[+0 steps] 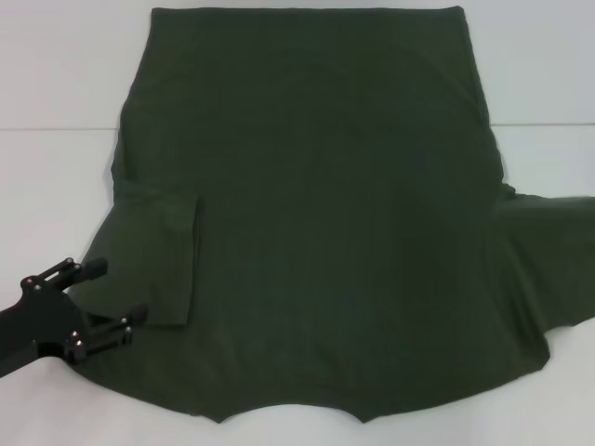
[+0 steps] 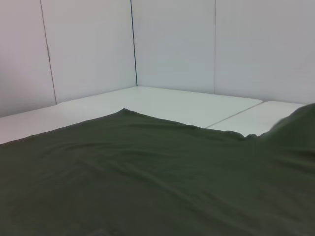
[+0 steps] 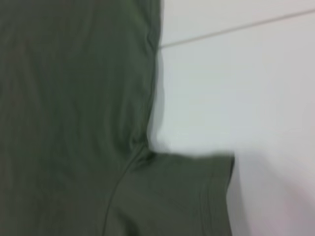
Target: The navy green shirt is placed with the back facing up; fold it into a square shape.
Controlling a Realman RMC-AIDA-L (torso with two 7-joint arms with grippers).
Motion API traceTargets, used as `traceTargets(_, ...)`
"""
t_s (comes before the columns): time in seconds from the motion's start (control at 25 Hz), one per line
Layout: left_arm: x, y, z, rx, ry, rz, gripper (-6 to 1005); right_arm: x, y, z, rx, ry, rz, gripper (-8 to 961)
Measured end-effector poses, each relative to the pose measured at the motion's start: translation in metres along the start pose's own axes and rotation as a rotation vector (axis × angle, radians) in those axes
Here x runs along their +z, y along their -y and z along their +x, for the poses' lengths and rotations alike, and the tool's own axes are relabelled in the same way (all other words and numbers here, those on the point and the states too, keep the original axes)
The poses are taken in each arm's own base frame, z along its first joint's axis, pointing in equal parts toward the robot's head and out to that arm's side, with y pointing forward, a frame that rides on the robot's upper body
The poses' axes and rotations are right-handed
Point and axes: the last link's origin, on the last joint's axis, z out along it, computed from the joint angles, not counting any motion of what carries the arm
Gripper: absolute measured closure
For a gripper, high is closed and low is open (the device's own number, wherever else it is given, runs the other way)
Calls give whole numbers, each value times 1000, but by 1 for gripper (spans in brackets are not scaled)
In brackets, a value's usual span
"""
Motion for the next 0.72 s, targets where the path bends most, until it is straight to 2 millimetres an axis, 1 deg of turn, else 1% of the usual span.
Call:
traceTargets(0.16,0,0,0,1,0,0,149,-4,-4,-4,-6,15,-28,945)
traceTargets(0.36,0,1,0,2,1,1,149,-2,-25,-15,-53,12,-65,946)
traceTargets(0.52,0,1,0,3,1,2,149,5,-51,-22,-112,-14,-97,946)
traceTargets(0.72,-1,1,0,6,2,3,149,21,-95,-26,-207,-71,-137,945)
